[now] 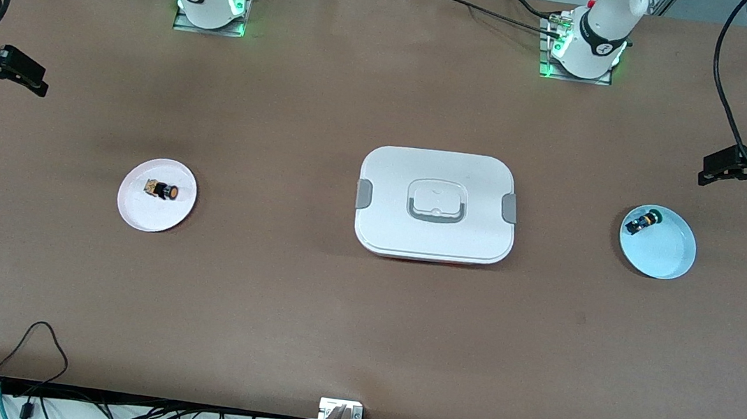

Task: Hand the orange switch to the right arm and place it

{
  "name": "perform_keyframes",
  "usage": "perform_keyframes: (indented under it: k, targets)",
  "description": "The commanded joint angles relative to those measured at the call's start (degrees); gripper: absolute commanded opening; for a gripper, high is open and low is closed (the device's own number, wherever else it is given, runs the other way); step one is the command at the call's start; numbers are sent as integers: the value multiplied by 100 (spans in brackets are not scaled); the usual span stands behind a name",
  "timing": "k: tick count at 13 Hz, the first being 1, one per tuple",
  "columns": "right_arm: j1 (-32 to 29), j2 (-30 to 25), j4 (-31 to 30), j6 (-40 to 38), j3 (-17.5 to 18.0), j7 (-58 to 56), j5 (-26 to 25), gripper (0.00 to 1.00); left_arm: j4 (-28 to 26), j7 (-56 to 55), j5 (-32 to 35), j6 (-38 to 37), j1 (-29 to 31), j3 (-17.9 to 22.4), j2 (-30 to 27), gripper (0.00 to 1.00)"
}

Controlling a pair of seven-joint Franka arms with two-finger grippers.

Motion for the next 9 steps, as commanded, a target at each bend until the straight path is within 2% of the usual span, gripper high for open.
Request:
perform_keyframes:
  k: [1, 9]
  targets:
    - [-17, -60, 34, -127, 27, -77, -6, 100, 173, 15, -89, -29, -37, 36, 75, 100]
    - [-17, -69, 43, -206, 1, -77, 3, 100, 182, 15, -98, -29, -37, 36, 75, 100]
